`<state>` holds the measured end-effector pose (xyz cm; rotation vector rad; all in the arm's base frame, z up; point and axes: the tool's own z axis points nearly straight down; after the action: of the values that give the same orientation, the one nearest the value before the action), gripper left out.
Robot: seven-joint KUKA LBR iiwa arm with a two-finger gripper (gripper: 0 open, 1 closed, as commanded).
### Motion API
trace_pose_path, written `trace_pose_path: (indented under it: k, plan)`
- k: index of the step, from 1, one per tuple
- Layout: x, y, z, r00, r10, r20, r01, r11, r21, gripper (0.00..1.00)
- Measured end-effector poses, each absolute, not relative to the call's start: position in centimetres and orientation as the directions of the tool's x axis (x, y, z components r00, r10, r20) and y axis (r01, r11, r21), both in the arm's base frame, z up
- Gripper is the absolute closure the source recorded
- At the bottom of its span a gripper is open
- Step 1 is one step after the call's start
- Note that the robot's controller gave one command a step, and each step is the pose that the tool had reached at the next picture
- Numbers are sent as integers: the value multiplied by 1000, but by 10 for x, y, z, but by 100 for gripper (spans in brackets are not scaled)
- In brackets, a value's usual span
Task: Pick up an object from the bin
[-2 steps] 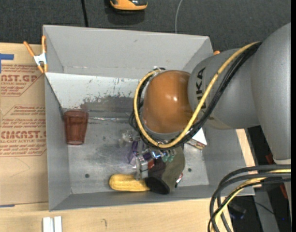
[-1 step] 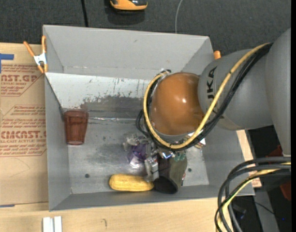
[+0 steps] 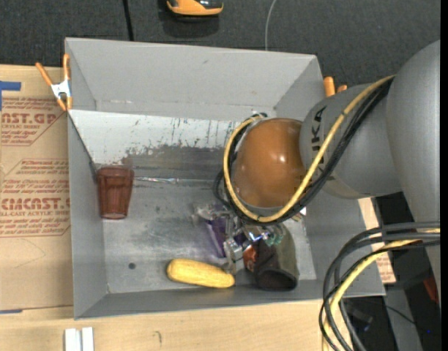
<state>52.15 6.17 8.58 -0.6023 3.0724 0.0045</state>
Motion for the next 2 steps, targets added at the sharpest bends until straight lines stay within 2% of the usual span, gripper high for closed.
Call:
trace_pose_path:
  k: [1, 2]
  plan:
    - [554, 37, 69, -919, -394, 1, -394, 919, 2, 0]
    - [543, -1, 91, -915, -404, 0, -404, 915, 2, 0]
